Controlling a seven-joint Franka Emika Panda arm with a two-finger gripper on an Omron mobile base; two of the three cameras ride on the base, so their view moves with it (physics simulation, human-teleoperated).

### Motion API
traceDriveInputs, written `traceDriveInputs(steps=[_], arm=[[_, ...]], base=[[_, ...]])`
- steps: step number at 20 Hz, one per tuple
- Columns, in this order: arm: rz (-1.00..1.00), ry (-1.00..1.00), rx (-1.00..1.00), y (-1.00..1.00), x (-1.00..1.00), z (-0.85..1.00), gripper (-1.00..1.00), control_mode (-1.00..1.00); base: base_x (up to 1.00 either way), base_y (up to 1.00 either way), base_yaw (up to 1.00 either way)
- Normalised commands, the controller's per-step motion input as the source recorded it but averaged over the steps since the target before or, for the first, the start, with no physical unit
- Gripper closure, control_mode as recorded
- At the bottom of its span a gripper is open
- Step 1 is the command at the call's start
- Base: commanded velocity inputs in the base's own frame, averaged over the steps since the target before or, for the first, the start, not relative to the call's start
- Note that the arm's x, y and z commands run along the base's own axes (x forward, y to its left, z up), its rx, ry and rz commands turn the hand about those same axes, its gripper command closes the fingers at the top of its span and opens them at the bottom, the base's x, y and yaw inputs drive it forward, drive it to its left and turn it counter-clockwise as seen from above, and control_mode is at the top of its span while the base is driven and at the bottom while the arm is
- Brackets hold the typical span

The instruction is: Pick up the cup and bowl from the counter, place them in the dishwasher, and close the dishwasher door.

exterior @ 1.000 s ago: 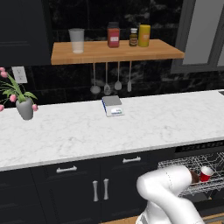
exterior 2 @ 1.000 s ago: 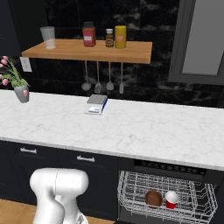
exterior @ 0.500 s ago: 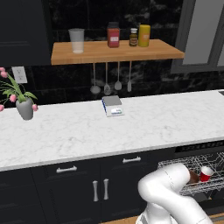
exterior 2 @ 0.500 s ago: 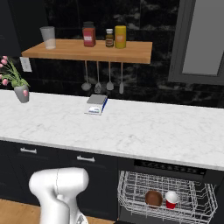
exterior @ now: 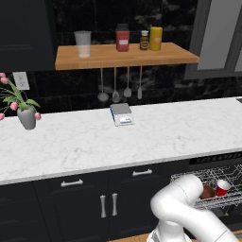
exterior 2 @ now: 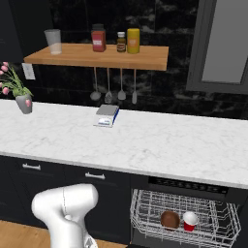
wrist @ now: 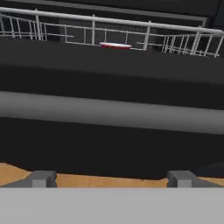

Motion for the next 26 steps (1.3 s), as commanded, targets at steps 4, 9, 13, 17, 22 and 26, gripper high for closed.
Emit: traceDriveInputs(steps=[4, 9, 13, 17, 22, 26], arm=[[0.12, -0.2, 0.0, 0.0, 0.25, -0.82, -1.0, -1.0], [0.13, -0.37, 0.02, 0.02, 0.65, -0.6, -1.0, -1.0], [0.16, -0.43, 0.09, 0.07, 0.7, -0.32, -1.0, -1.0], [0.2, -0.52, 0.19, 0.06, 0.68, -0.1, -1.0, -1.0], [0.25, -0.54, 0.26, 0.0, 0.84, -0.03, -1.0, -1.0], [0.28, -0.44, 0.21, 0.01, 0.83, -0.09, -1.0, -1.0]], base=[[0.0, 0.0, 0.0], [0.0, 0.0, 0.0], [0.0, 0.0, 0.0], [0.0, 0.0, 0.0], [0.0, 0.0, 0.0], [0.0, 0.0, 0.0]])
